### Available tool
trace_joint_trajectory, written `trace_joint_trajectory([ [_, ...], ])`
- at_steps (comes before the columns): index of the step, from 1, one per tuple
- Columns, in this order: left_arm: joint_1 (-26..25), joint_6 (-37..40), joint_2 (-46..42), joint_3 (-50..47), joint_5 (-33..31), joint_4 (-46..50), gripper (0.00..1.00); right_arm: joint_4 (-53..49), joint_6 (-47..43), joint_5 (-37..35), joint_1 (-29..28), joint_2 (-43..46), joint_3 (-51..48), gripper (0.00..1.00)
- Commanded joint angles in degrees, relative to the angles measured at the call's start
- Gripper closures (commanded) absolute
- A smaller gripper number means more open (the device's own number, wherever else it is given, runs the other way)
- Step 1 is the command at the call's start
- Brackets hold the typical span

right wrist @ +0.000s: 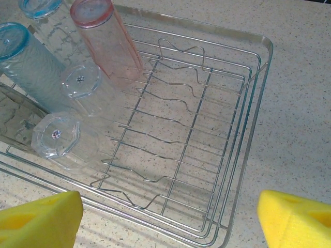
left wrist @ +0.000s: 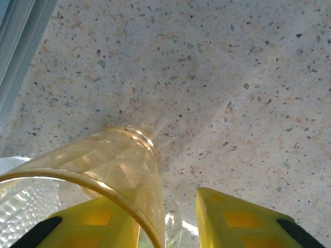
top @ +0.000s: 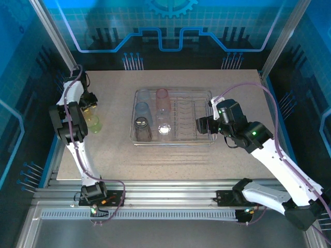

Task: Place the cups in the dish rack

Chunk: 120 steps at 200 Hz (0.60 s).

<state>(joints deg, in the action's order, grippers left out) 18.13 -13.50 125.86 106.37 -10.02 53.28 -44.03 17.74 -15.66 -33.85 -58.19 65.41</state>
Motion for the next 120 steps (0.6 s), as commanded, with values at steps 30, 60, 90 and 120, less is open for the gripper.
trace_joint_trajectory([
  [30, -0.3, 0.5, 0.0, 1.2, 2.6, -1.4, 0.79, -1.1, -0.6, -2.4, -1.2, 1.5, 1.5, 0.13],
  [60, -1.7, 1.7, -2.3, -0.4, 3.8, -3.9, 0.91, -1.1, -0.4, -3.2, -1.4, 2.4, 1.1, 0.13],
  [90, -3.9, 0.6, -6.4, -3.0, 5.5, -7.6, 1.0, 0.0, -0.9, -3.6, -1.5, 4.1, 0.1, 0.13],
  [120, -6.8, -2.3, -14.0, -8.7, 10.2, -14.7, 1.0, 1.2, -4.4, -6.3, -1.5, 6.6, -0.6, 0.15],
])
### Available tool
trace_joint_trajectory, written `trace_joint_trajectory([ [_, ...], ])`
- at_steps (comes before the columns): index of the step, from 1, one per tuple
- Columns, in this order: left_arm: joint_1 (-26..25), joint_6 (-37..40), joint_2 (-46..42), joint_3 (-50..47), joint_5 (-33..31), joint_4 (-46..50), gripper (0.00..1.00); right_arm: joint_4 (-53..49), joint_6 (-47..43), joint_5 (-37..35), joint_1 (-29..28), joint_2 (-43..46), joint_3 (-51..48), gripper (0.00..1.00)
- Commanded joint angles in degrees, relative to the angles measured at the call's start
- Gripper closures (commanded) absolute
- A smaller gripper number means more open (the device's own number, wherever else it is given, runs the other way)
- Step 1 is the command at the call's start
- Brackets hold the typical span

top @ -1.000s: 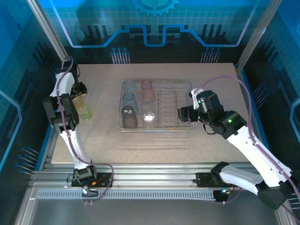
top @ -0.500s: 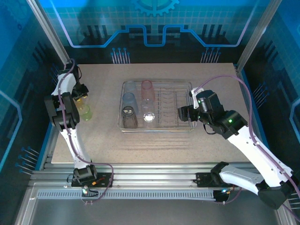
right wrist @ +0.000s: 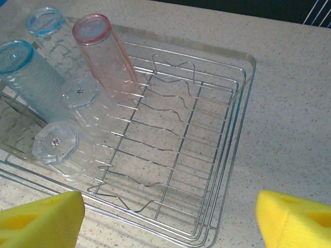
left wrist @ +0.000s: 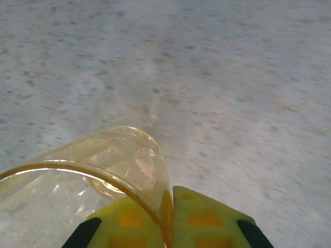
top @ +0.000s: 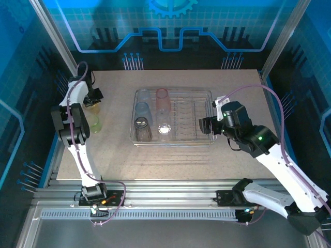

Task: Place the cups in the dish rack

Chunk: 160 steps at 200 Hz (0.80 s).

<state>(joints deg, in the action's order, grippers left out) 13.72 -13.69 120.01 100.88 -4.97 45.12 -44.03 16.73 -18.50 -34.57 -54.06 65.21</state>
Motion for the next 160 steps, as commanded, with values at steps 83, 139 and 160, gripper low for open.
trace_joint_trajectory([
  [83, -4.4, -19.3, -37.7, -25.9, 25.2, -27.7, 1.0, 3.7, -9.2, 2.1, 10.4, 12.5, -0.6, 0.0],
  [139, -15.1, -28.4, -45.9, -28.0, 40.4, -39.5, 1.0, 3.6, -4.0, 29.6, 24.6, 7.0, 4.2, 0.01],
  [160, -20.9, -31.3, -45.8, -27.2, 43.5, -45.1, 1.0, 7.3, 2.0, 40.2, 29.0, 4.1, 4.5, 0.04],
])
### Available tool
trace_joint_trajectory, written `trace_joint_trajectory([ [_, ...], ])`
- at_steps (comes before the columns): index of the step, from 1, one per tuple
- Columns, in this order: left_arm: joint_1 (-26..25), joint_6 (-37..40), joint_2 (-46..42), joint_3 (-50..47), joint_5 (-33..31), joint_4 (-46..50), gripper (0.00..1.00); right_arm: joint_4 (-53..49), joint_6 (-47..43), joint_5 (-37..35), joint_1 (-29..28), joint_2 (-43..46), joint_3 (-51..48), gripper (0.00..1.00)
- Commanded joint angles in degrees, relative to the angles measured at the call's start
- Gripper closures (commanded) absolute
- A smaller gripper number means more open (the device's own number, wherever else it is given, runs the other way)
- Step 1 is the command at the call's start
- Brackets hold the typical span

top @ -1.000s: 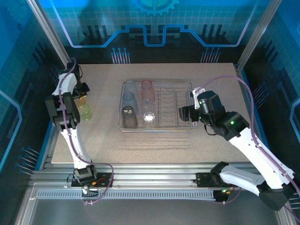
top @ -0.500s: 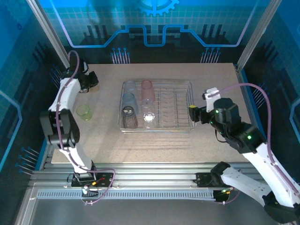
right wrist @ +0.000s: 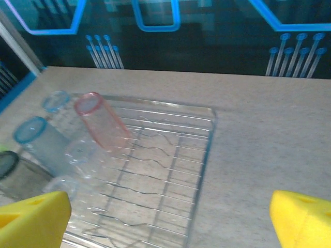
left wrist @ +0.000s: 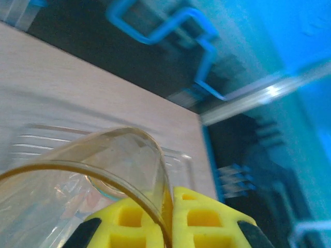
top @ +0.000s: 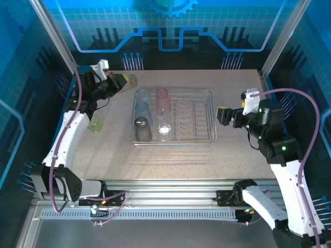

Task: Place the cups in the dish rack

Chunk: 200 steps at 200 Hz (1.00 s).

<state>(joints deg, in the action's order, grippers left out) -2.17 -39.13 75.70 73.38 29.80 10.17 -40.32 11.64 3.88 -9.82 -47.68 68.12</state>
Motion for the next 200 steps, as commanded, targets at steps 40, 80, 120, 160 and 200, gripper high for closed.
trace_joint_trajectory([
  [40, -14.4, -15.2, 2.3, 1.3, 11.3, -25.5, 1.0, 17.5, 19.0, 29.1, 6.4, -5.5, -2.6, 0.04],
  [80, -20.3, -21.4, 7.2, 3.4, 12.6, -36.4, 1.0, 35.2, 31.1, 33.1, 6.1, -7.4, -6.6, 0.04],
  [120, -24.5, -27.9, 13.3, 5.5, 13.1, -46.3, 1.0, 46.7, 37.1, 34.7, 1.8, -11.7, -7.3, 0.0],
  [160, -27.2, -28.6, 16.8, 8.1, 13.3, -47.8, 1.0, 55.1, 42.3, 33.0, 0.0, -15.5, -9.1, 0.0],
  [200, -27.6, -28.7, 17.5, 8.2, 13.2, -47.9, 1.0, 62.6, 45.3, 33.3, -1.8, -18.0, -9.0, 0.0],
])
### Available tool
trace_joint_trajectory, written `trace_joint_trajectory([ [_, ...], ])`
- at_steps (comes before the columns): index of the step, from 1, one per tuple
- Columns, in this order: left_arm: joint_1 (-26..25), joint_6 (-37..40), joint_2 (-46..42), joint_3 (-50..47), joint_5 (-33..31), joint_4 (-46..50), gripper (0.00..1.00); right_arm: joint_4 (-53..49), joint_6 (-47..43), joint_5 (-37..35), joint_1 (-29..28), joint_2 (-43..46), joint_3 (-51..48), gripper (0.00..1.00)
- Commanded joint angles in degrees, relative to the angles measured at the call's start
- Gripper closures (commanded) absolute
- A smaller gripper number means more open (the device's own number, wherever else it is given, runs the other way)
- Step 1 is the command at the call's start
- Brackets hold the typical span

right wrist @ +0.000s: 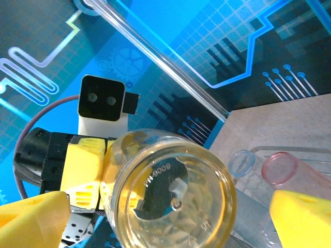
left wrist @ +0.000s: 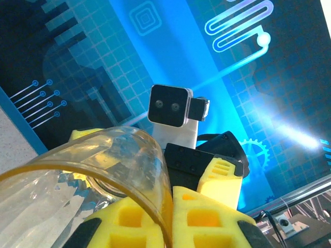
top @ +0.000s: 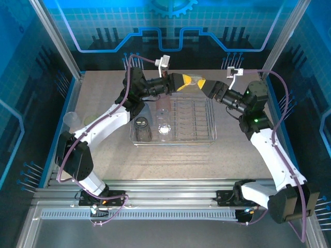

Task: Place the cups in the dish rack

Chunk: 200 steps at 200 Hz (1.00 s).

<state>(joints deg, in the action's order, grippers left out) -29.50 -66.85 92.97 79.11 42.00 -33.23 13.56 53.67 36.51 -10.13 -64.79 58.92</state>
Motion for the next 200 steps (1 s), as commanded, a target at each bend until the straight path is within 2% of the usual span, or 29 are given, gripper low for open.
trace_joint_trajectory([
  [1, -0.3, -1.0, 0.3, 2.5, 1.0, -4.6, 1.0, 8.8, 3.3, 0.7, -1.5, -1.0, 0.3, 0.0],
  [20, -0.3, -2.0, 0.7, 2.1, 0.8, -6.2, 1.0, 10.9, 4.4, 0.9, -2.2, -2.3, 0.6, 0.01],
  [84, -0.3, -2.2, 1.5, 0.9, 0.3, -7.8, 1.0, 13.3, 4.8, 0.4, -4.7, -4.0, 0.3, 0.14],
  [118, -0.3, -3.4, 2.0, -0.4, 0.5, -9.8, 1.0, 12.4, 4.0, -1.1, -4.8, -3.4, 0.2, 0.26],
  [169, -0.3, -2.8, 1.9, -2.0, 1.6, -9.7, 1.0, 3.9, -2.6, -4.4, -4.9, -1.2, 0.8, 0.45],
  [178, -0.3, -2.5, 1.9, -2.2, 1.7, -9.4, 0.86, 2.3, -3.7, -5.1, -4.9, -0.7, 1.0, 0.47],
  [193, -0.2, -1.2, 1.5, -2.8, 1.4, -8.1, 0.78, -2.8, -7.0, -7.5, -4.9, 0.8, 1.5, 0.52],
  [200, -0.2, -0.3, 1.1, -3.2, 1.0, -7.0, 0.67, -5.1, -9.0, -9.0, -4.9, 1.7, 1.7, 0.53],
])
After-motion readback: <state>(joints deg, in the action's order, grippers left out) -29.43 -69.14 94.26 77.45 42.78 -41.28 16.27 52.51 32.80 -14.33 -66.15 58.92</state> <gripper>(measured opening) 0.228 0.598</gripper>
